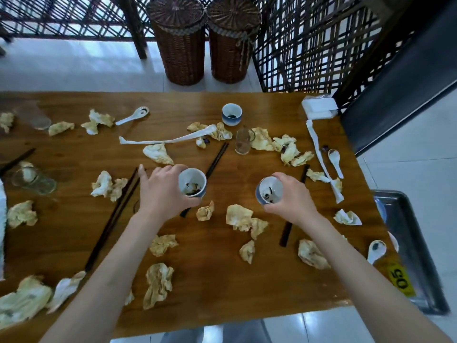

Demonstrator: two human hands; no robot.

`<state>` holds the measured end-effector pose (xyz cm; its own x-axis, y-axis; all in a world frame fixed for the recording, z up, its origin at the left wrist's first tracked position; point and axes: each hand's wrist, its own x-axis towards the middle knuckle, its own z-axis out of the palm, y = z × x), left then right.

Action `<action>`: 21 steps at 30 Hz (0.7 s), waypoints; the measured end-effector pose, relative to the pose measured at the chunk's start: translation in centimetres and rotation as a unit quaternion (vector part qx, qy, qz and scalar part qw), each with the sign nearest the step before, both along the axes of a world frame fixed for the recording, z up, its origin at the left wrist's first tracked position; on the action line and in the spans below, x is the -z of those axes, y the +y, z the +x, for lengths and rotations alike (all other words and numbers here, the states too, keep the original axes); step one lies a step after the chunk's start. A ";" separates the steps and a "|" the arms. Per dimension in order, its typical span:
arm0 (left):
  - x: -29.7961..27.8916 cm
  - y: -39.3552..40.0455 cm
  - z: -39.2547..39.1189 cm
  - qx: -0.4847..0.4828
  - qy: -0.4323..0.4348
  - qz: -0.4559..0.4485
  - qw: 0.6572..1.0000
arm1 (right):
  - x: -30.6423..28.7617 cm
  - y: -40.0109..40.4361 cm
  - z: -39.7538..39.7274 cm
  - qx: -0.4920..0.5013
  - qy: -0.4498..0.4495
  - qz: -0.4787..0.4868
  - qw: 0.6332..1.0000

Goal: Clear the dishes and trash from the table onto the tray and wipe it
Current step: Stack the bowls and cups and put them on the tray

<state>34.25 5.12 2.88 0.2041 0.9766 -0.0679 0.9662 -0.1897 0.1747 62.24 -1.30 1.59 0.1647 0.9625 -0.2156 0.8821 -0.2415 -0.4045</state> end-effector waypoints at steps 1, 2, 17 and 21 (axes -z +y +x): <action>0.1 0.0 0.8 -0.005 -0.002 0.000 1.000 | 0.0 0.5 1.0 0.001 -0.005 -0.001 1.000; 0.1 0.0 1.4 -0.011 -0.006 0.000 1.000 | 0.1 1.0 1.8 -0.002 -0.011 -0.005 1.000; 1.3 0.6 7.9 -0.071 0.003 0.014 0.997 | 2.9 3.6 6.1 -0.092 0.032 -0.023 0.995; 1.5 1.5 8.8 -0.080 0.003 0.021 0.997 | 3.0 3.8 6.5 -0.105 0.049 -0.023 0.993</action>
<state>43.10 6.62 1.33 0.0443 0.9986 -0.0279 0.9857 -0.0391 0.1636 68.74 2.53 -1.45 -0.0634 0.9622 -0.2650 0.8716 -0.0760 -0.4843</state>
